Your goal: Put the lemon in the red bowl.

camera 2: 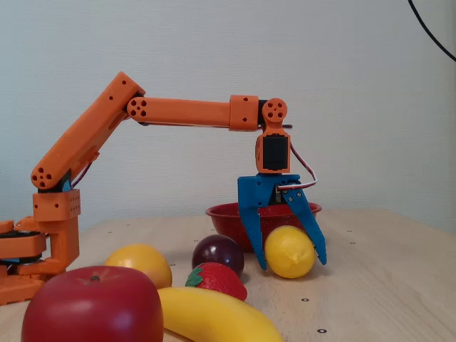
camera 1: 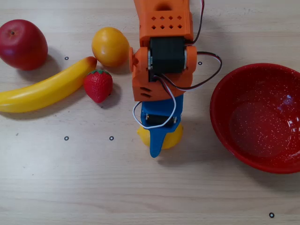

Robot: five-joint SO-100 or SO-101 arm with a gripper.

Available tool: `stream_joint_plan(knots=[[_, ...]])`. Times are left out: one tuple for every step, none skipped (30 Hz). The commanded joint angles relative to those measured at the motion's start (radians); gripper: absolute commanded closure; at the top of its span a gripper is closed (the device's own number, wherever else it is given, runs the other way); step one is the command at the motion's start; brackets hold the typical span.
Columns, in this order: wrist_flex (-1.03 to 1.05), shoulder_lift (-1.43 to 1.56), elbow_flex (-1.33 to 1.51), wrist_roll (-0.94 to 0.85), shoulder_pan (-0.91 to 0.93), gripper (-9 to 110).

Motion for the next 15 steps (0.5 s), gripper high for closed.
stream_joint_plan(knots=[[0.069,0.064,-0.097,-0.002,-0.002,101],[0.097,0.071,-0.121,-0.003,-0.002,101],[0.123,0.080,-0.149,-0.006,-0.003,101],[0.149,0.089,-0.176,-0.015,-0.003,101],[0.173,0.100,-0.199,-0.025,-0.003,101],[0.198,0.114,-0.219,-0.031,-0.003,101],[0.230,0.127,-0.235,-0.035,-0.002,101],[0.262,0.143,-0.249,-0.040,0.002,101],[0.285,0.160,-0.258,-0.044,0.005,101],[0.307,0.176,-0.265,-0.051,0.005,101],[0.325,0.193,-0.275,-0.055,0.005,101],[0.339,0.210,-0.279,-0.057,0.006,101],[0.351,0.229,-0.282,-0.058,0.006,101],[0.356,0.250,-0.281,-0.063,0.008,101],[0.356,0.272,-0.276,-0.069,0.008,101]])
